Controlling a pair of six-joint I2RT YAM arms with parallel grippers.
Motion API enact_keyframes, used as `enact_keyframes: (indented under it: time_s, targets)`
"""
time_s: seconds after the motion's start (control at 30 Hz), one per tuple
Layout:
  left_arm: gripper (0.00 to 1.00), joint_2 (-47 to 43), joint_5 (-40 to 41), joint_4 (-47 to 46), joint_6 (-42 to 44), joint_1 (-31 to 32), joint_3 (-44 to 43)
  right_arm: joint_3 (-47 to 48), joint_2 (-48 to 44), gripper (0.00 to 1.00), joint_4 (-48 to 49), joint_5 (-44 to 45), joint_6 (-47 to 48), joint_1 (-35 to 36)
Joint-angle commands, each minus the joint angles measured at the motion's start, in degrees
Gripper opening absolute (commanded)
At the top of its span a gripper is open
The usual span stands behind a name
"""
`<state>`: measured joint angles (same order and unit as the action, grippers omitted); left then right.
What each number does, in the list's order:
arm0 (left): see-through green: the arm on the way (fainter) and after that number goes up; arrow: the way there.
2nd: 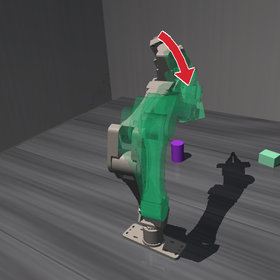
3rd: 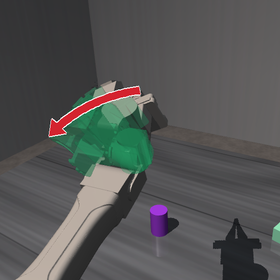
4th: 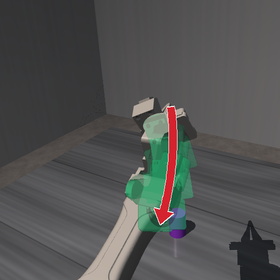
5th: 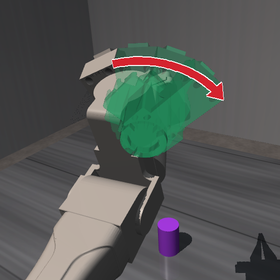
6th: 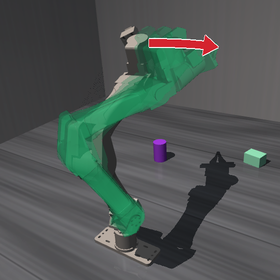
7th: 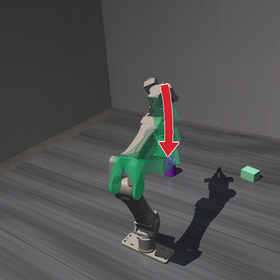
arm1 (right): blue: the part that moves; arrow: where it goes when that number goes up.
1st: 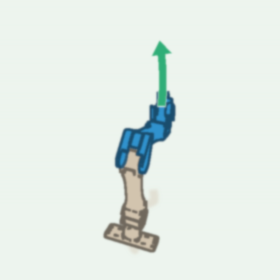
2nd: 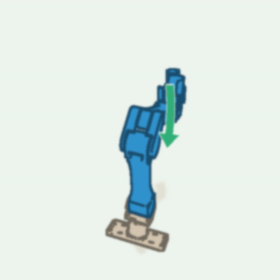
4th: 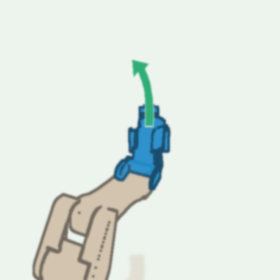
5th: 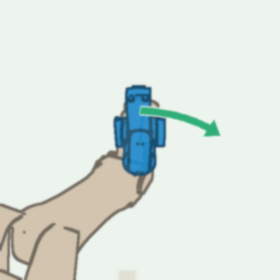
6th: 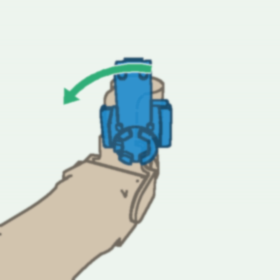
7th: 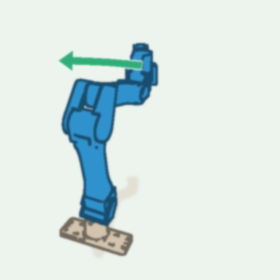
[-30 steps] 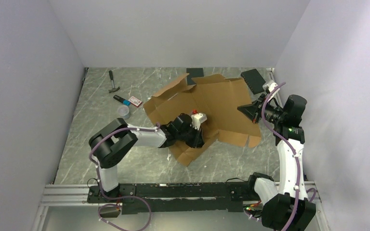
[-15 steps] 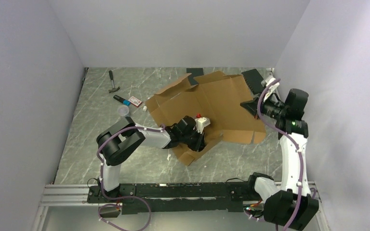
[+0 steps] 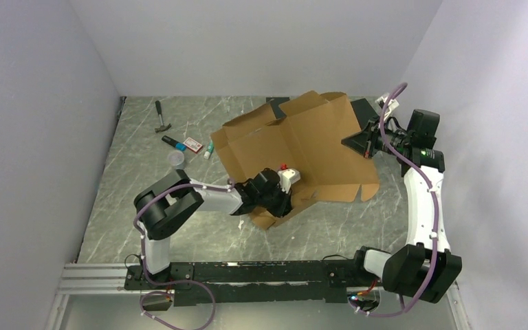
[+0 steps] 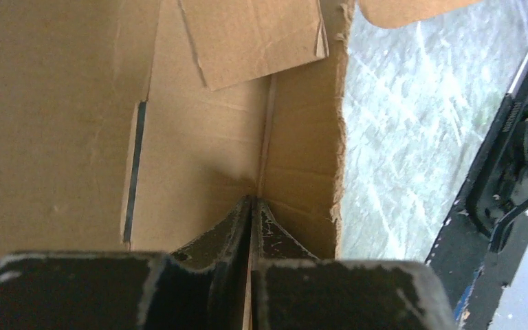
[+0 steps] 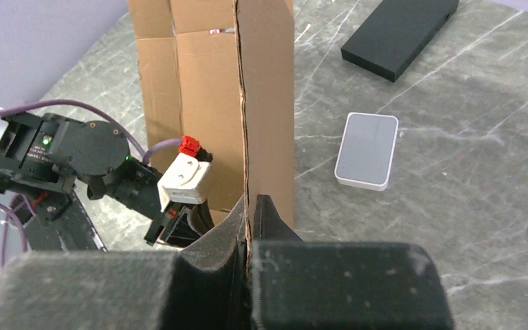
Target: Fold the paper box
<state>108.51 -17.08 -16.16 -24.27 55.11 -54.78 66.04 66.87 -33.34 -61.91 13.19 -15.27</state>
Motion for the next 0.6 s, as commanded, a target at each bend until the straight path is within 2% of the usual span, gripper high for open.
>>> enact_keyframes:
  time_s: [0.0, 0.27, 0.57]
  targets:
    - [0.12, -4.9, 5.7, 3.2, 3.2, 0.9, 2.3, -0.3, -0.7, 0.00, 5.5, -0.1, -7.3, 0.2]
    - [0.22, -9.3, 1.1, -1.3, 2.1, 2.8, 3.8, -1.4, -1.7, 0.00, 7.4, 1.0, -9.6, 0.2]
    - [0.21, -3.8, -3.4, -2.1, 1.6, 6.2, 3.2, -6.4, -3.5, 0.00, 14.5, 2.2, -15.5, 0.2]
